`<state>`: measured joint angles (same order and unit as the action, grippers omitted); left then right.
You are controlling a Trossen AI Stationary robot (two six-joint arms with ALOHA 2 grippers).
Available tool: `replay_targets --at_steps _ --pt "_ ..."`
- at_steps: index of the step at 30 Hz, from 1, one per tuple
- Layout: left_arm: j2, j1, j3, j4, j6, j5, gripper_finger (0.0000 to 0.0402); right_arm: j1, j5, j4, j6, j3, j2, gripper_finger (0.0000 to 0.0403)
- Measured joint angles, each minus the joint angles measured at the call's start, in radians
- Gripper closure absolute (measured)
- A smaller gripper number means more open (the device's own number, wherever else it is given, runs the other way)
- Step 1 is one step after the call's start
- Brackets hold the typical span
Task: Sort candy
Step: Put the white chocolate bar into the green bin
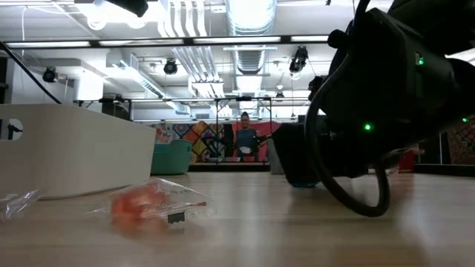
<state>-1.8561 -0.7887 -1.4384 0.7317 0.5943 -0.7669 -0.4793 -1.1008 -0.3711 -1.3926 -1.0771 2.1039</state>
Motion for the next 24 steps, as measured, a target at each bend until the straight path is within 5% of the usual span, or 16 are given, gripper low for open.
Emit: replay_targets --at_steps 8,15,24 --pt "0.000 0.000 0.000 -0.062 0.053 -0.058 0.0402 -0.010 0.070 -0.055 0.145 0.006 -0.077 0.0386" --pt "-0.001 0.000 0.005 -0.158 0.017 -0.064 0.0402 -0.024 0.236 -0.085 0.348 0.009 -0.220 0.0394" --pt "-0.027 0.000 0.043 -0.282 -0.066 -0.030 0.0402 -0.108 0.219 -0.089 0.409 0.094 -0.428 0.0394"
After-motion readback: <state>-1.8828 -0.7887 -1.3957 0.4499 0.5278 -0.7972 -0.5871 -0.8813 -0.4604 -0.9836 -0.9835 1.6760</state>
